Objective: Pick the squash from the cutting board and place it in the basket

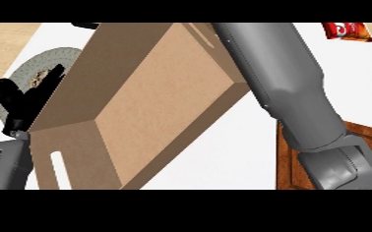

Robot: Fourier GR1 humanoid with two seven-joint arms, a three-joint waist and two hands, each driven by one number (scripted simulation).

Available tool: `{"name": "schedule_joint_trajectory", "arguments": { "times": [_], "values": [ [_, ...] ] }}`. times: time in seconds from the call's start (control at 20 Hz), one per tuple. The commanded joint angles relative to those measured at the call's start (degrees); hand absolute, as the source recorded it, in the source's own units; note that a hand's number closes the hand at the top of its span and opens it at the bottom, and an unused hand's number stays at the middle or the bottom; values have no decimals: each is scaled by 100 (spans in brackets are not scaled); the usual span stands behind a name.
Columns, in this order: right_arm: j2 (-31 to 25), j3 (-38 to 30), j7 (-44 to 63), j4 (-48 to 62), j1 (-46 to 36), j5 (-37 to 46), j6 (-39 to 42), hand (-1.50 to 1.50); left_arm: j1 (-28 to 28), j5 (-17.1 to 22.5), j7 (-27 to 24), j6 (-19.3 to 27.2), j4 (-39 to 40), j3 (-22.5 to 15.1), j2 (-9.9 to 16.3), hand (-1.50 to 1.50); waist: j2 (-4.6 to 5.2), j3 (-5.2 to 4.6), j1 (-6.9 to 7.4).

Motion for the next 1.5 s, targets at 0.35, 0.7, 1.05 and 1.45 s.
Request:
{"name": "schedule_joint_trajectory", "arguments": {
  "times": [0.35, 0.7, 1.05, 1.45],
  "values": [
    [307, -166, 1442, 261, 469, 82, -1156, 150, -414, -52, 232, 305, -393, -187, -408, 0, -24, 17, -198],
    [310, -781, 1449, 4, 932, 648, -1676, -150, 2, -42, 240, 359, -643, -97, -412, 0, -45, 21, -406],
    [311, -543, 1450, 164, 1188, 596, -2055, -150, 28, -41, 492, 407, -1059, -263, -610, 0, -47, 17, -231],
    [311, -1094, 1449, -844, 1154, 1282, -2860, -150, 381, 65, 597, 263, -1197, -40, -402, 0, -120, 20, -477]
  ]
}}
